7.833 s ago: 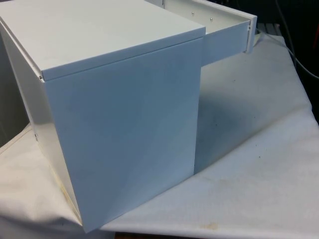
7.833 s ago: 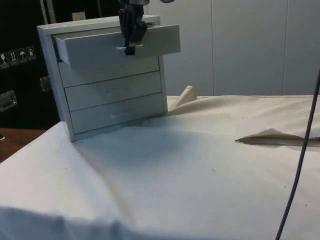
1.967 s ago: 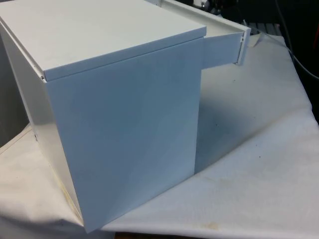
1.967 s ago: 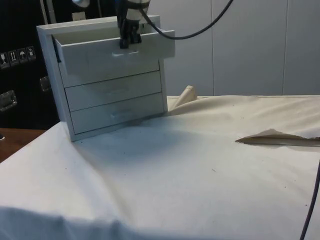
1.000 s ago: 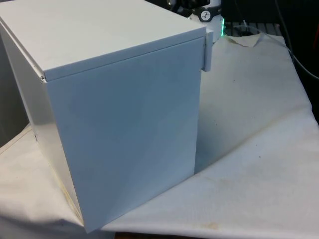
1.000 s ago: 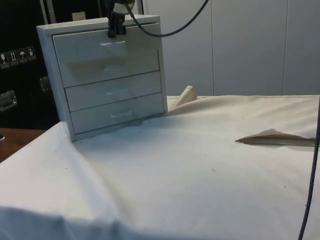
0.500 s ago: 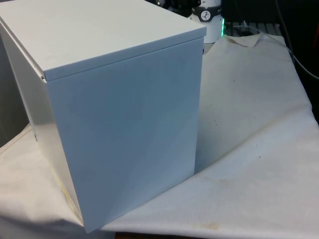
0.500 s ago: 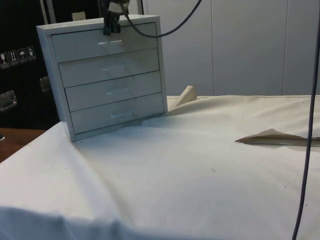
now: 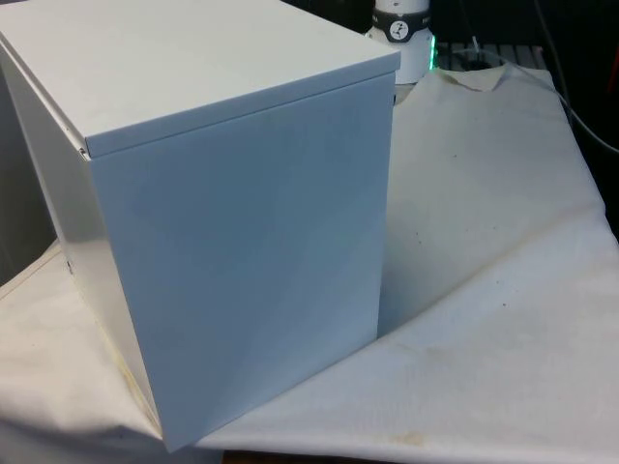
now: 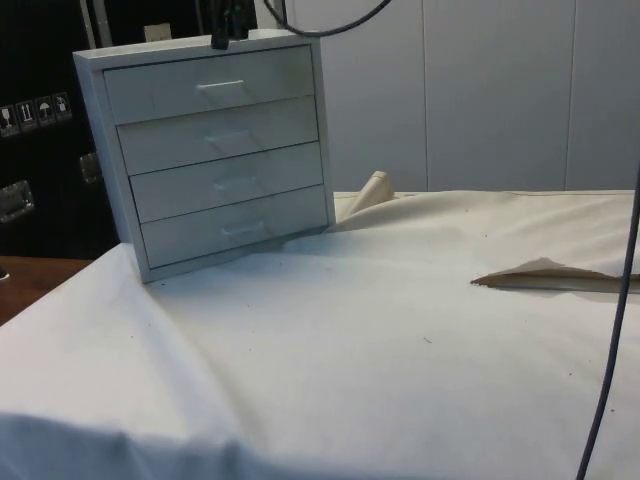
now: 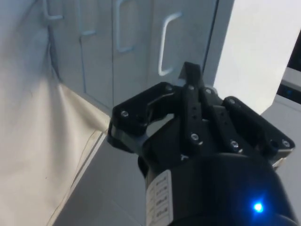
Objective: Open the drawer, then close it.
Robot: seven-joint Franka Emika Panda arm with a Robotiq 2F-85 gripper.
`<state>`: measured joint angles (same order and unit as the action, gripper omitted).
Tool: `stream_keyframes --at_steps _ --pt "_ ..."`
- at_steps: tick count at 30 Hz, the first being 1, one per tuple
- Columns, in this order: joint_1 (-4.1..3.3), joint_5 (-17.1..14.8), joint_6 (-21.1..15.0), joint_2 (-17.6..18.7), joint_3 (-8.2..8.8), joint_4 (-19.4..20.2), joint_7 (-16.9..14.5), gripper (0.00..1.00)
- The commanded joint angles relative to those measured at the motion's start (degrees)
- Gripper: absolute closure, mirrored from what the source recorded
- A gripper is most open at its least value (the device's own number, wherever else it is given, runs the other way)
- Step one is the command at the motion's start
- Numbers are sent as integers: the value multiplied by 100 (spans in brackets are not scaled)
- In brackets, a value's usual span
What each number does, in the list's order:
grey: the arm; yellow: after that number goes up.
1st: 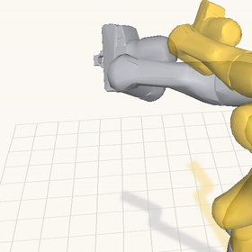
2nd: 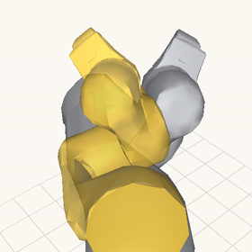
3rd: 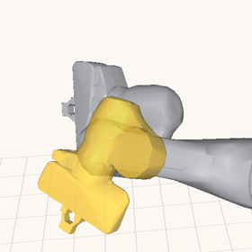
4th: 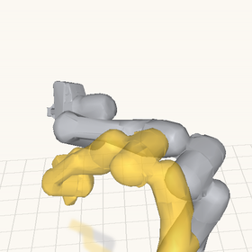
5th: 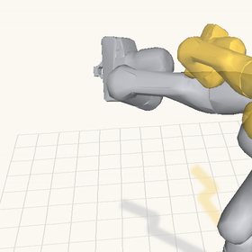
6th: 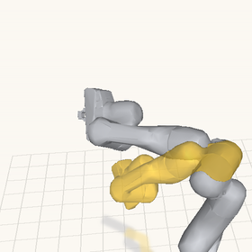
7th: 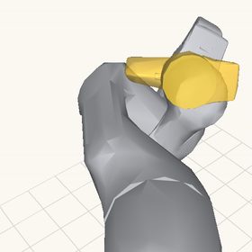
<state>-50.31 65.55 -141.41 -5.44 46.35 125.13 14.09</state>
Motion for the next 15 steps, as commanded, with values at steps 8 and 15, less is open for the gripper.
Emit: stream_keyframes --at_steps 8,15 --pt "-6 23 338 -550 -269 309 126 100" --pt "0 23 350 -854 -413 647 390 100"
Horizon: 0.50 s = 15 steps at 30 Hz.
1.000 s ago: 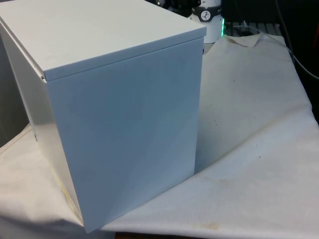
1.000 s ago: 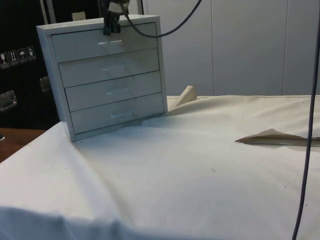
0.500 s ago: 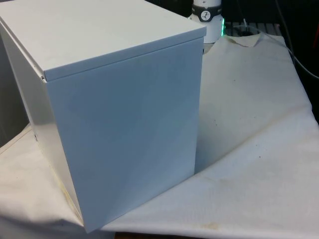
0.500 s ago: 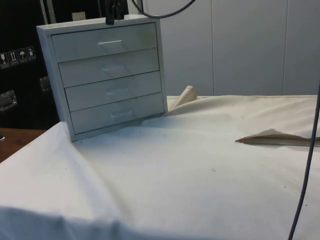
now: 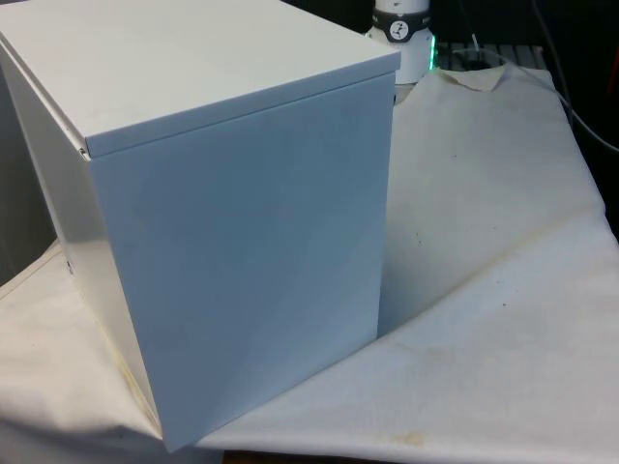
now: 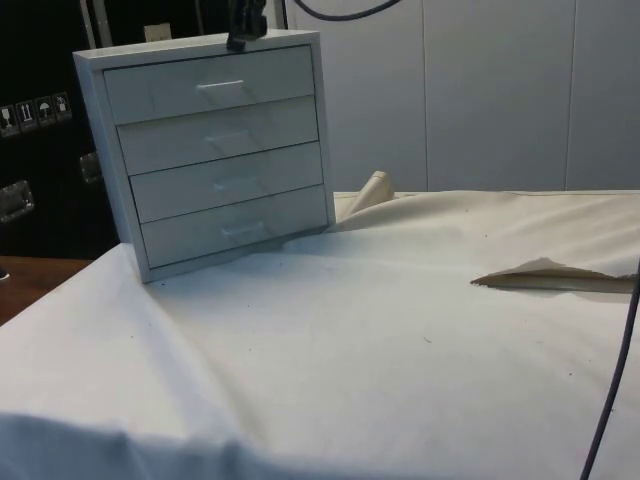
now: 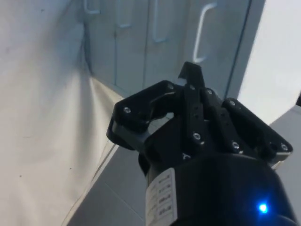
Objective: Open the drawer, then close it.
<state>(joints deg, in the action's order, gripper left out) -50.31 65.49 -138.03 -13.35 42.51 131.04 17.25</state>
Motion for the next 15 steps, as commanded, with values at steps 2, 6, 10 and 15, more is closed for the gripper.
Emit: stream_keyframes --at_steps 2,6,10,15 --pt "0 29 0 -138 -69 155 166 100" --pt "0 29 -23 -269 -138 332 338 100" --pt "0 17 -52 -390 -201 516 510 100" --pt "17 29 -17 -424 -212 533 527 100"
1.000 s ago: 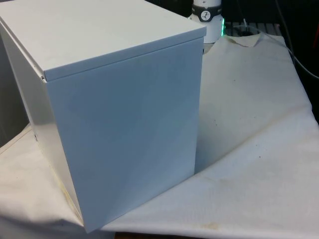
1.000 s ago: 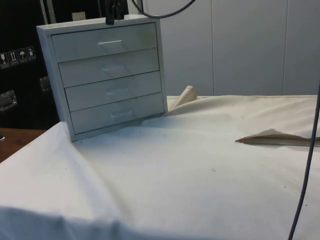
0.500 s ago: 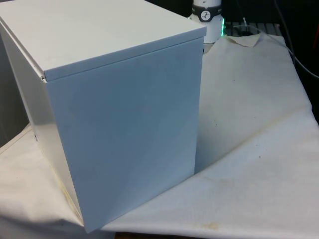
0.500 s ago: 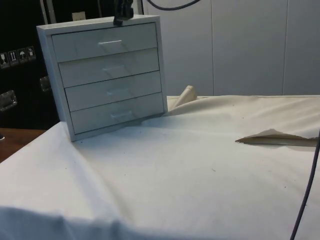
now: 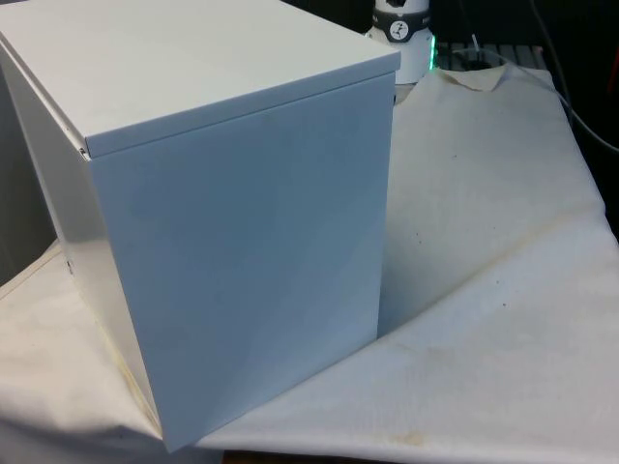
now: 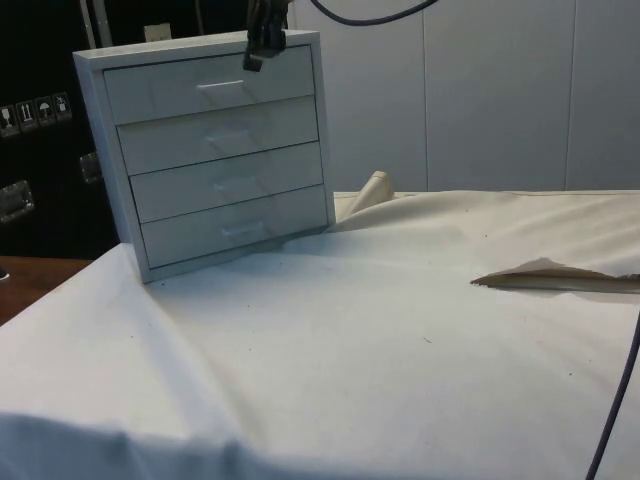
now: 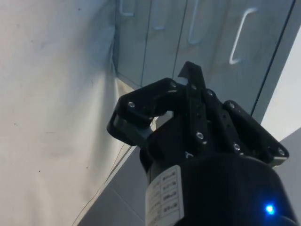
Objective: Open the drawer, then close it.
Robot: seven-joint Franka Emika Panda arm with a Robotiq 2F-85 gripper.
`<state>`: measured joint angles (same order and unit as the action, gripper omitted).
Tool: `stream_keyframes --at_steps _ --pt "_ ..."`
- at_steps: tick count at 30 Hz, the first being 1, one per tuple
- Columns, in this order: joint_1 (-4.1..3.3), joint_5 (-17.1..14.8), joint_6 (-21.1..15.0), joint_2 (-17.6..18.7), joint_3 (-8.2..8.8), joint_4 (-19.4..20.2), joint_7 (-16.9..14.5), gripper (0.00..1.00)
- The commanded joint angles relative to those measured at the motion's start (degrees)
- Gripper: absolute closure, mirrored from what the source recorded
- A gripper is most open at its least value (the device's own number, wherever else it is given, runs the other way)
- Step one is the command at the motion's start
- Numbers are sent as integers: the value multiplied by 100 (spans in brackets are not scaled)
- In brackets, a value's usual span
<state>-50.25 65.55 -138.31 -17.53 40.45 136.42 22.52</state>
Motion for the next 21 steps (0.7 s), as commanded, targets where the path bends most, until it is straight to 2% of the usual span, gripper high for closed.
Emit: stream_keyframes --at_steps 1,3,6,8,11,12,14,15,16,20,21 --pt "11 23 17 0 -6 -11 0 100" --pt "11 29 23 0 -6 -17 0 100" --pt "11 29 40 6 -6 -29 -6 85" --pt "11 29 46 11 -6 -34 -6 66" --pt "6 6 40 11 0 -29 -6 51" --pt "11 34 57 11 -6 -40 -6 51" --pt "11 34 63 17 -6 -40 -11 40" --pt "11 34 63 17 -6 -46 -11 35" --pt "11 34 63 17 -6 -46 -11 25" --pt "6 6 57 17 0 -34 -11 4" --pt "6 23 63 17 -6 -40 -11 4"
